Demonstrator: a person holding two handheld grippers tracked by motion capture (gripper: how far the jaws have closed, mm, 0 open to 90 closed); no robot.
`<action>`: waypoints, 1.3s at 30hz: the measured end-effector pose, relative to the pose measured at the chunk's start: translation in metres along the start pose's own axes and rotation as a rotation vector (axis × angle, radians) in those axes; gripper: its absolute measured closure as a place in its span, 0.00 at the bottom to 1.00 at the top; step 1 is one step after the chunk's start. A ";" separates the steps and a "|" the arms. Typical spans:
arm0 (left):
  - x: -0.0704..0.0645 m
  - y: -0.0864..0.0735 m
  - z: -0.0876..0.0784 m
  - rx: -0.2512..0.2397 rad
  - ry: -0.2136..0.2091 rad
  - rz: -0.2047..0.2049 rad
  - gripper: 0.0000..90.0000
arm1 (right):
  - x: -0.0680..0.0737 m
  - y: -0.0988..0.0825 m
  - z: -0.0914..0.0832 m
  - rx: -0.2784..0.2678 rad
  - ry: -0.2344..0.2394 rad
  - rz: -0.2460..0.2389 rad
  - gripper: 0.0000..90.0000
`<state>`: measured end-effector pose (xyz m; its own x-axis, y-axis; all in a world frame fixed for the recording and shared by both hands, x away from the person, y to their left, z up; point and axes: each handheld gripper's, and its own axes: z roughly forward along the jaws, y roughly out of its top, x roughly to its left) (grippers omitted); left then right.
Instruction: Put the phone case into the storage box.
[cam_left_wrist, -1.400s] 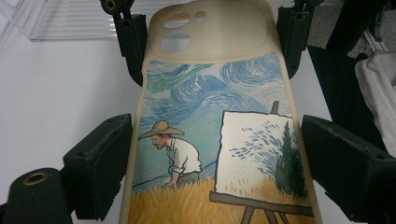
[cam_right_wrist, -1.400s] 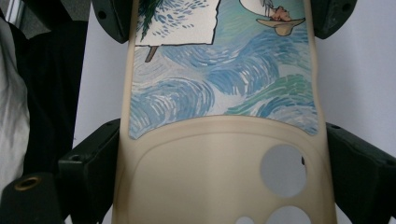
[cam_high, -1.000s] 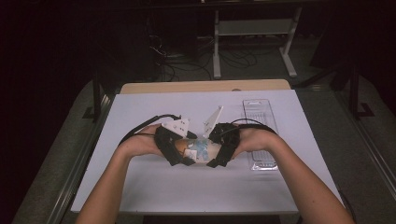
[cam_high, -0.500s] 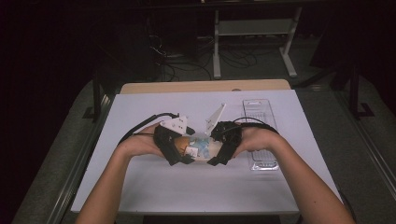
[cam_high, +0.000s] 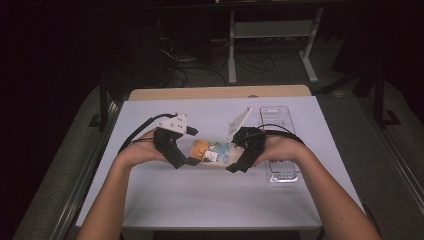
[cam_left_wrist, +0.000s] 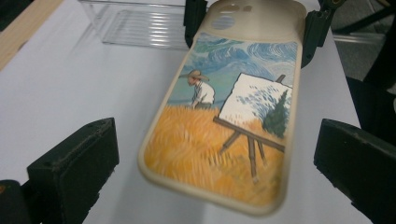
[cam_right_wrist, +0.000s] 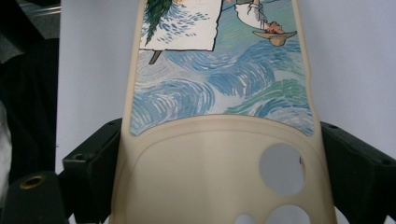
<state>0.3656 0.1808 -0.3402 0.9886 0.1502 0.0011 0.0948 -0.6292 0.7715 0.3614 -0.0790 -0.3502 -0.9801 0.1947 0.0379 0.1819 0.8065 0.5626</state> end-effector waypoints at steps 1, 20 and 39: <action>0.000 0.000 0.000 0.000 0.000 0.000 0.00 | -0.001 -0.001 -0.001 0.002 -0.007 0.008 0.11; 0.006 -0.016 -0.001 -0.039 0.126 -0.123 0.00 | -0.012 -0.027 -0.010 -0.047 -0.156 0.170 0.11; -0.003 -0.038 0.018 -0.102 0.253 -0.293 0.00 | -0.009 -0.042 -0.012 -0.095 -0.201 0.356 0.11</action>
<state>0.3612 0.1902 -0.3811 0.8600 0.5037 -0.0816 0.3442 -0.4547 0.8214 0.3619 -0.1211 -0.3638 -0.8204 0.5651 0.0870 0.4897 0.6159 0.6171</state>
